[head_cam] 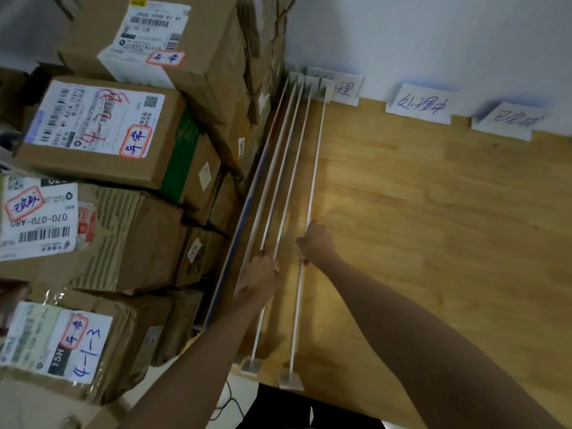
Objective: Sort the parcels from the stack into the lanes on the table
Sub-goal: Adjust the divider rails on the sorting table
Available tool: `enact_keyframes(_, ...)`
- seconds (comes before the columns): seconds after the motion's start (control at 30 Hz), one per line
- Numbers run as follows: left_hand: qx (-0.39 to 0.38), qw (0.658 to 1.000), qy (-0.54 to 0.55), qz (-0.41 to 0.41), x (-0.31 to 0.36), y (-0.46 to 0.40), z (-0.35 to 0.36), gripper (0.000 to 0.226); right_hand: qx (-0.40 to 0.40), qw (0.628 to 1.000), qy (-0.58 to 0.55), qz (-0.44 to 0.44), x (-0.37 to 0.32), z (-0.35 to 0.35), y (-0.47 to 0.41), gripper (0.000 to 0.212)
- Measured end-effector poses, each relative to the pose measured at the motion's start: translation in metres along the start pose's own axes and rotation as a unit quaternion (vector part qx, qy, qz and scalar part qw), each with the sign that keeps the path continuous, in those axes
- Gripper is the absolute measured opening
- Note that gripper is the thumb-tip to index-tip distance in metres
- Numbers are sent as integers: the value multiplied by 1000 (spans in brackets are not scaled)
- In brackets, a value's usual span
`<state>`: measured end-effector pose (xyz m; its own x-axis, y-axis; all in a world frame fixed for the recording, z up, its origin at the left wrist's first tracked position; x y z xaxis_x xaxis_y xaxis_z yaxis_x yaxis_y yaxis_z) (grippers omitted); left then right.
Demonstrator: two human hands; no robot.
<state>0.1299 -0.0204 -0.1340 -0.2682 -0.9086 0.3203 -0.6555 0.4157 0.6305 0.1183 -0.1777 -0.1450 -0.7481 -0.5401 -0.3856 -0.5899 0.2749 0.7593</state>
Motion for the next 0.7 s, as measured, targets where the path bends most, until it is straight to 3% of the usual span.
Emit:
enact_keyframes(0.17, 14, 1000, -1, 21, 4, 9, -1, 27, 26, 1000, 3, 2, 14, -10, 18, 35)
enact_keyframes(0.7, 30, 996, -34, 82, 58, 51, 10, 20, 152, 988, 18, 25, 116, -73, 113, 26)
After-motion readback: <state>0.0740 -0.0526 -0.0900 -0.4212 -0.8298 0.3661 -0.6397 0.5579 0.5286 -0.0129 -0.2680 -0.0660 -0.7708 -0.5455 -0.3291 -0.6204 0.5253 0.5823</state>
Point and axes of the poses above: each hand's wrist, its own y-axis away from the middle knuckle, its own z-axis out of the palm, x = y × z, the point moved 9 cm from there along -y, towards the middle knuckle, and after that the axes turned 14 degrees about -x, right-handed, at the moved point
